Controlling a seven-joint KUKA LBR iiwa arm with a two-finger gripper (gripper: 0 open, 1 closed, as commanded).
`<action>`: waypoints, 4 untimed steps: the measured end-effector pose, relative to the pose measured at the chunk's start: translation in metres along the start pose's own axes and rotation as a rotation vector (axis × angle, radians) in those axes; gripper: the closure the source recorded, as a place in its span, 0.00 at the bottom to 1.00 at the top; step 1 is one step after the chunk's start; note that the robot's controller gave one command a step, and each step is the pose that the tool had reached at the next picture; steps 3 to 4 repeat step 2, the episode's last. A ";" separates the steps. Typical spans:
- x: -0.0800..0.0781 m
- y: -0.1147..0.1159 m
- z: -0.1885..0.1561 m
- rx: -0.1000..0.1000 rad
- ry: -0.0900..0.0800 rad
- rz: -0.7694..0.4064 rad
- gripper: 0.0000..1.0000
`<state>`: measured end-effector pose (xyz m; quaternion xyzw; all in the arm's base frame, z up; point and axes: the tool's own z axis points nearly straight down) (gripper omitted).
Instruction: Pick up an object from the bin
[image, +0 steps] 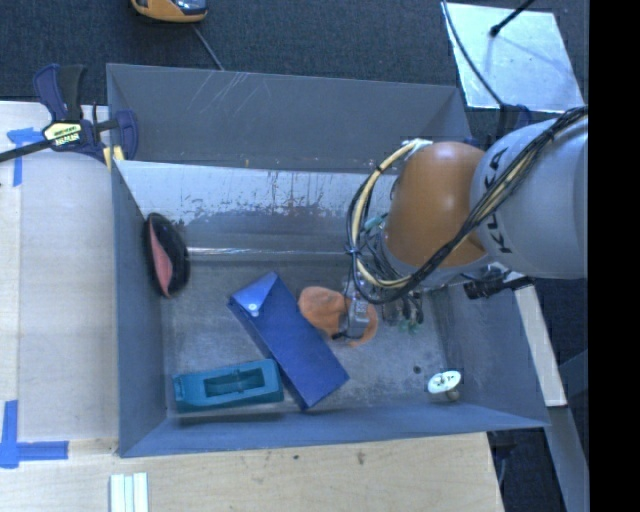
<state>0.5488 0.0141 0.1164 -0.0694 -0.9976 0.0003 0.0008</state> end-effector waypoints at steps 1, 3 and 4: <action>-0.001 0.000 -0.015 -0.002 -0.007 -0.001 1.00; -0.001 0.000 -0.022 -0.002 -0.009 -0.001 1.00; -0.001 0.000 -0.022 -0.002 -0.009 -0.001 1.00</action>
Offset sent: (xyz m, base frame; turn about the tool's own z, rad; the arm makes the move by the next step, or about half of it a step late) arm 0.0000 0.0001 0.0145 0.0000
